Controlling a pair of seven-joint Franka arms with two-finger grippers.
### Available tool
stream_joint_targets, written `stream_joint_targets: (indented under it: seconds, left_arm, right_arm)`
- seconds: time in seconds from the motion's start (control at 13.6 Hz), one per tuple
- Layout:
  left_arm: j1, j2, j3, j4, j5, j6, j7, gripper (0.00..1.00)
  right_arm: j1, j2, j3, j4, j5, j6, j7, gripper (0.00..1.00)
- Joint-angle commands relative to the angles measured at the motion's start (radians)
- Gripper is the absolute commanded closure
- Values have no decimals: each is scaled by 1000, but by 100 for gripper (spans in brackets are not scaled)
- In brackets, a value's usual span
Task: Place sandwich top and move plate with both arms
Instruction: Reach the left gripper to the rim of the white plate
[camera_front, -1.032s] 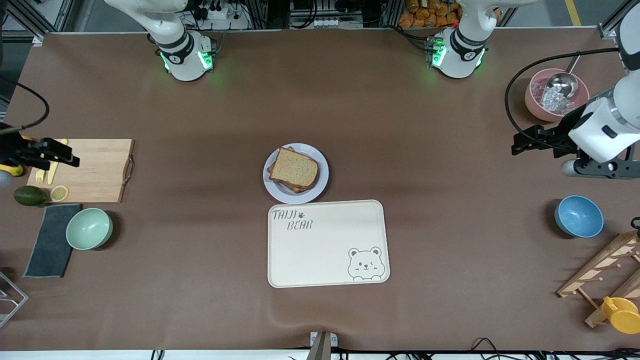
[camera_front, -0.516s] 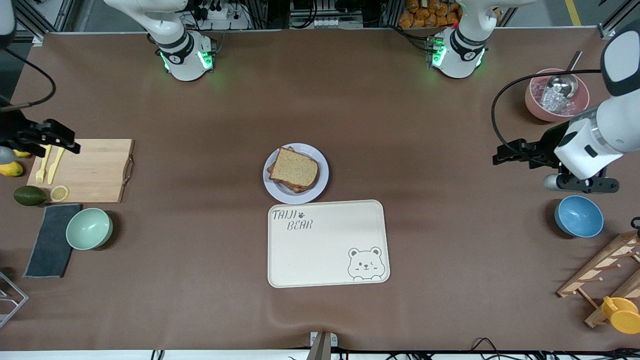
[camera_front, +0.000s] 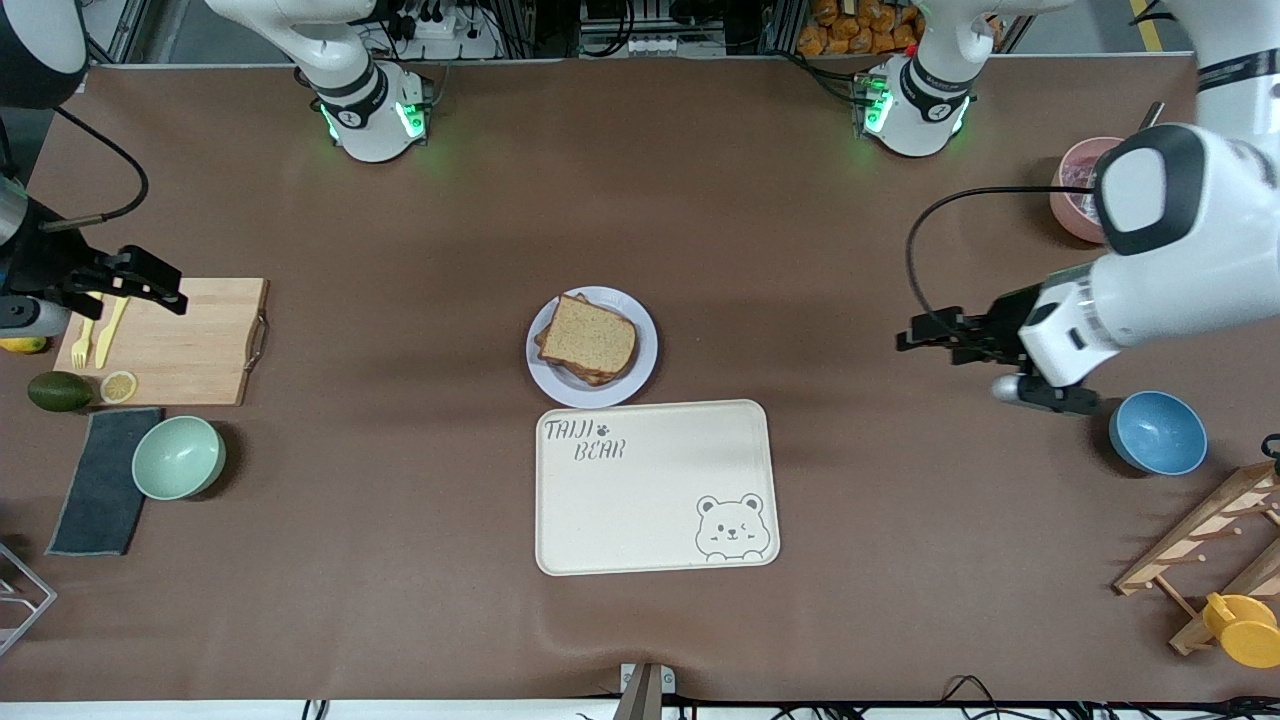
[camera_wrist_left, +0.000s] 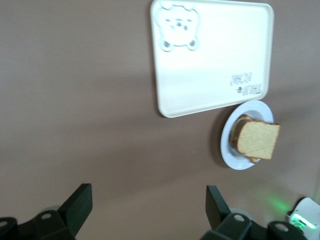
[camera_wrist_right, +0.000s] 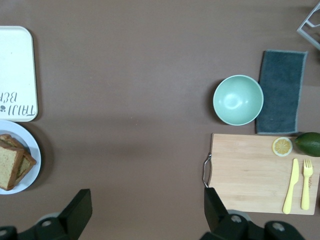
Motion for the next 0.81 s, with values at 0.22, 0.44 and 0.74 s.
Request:
stream_joint_targets:
  seconds: [0.22, 0.44, 0.74]
  left_arm:
    - [-9, 87, -75, -63, -179, 111, 130, 0]
    - [-12, 117, -124, -126, -296, 233, 175, 0]
    - [-53, 133, -161, -233, -515, 340, 190, 0]
  right_arm:
    - [-10, -32, -4, 52, -17, -16, 22, 0]
    - [-14, -28, -6, 63, -23, -40, 19, 0]
    - [-8, -22, -1, 60, -55, -38, 20, 0]
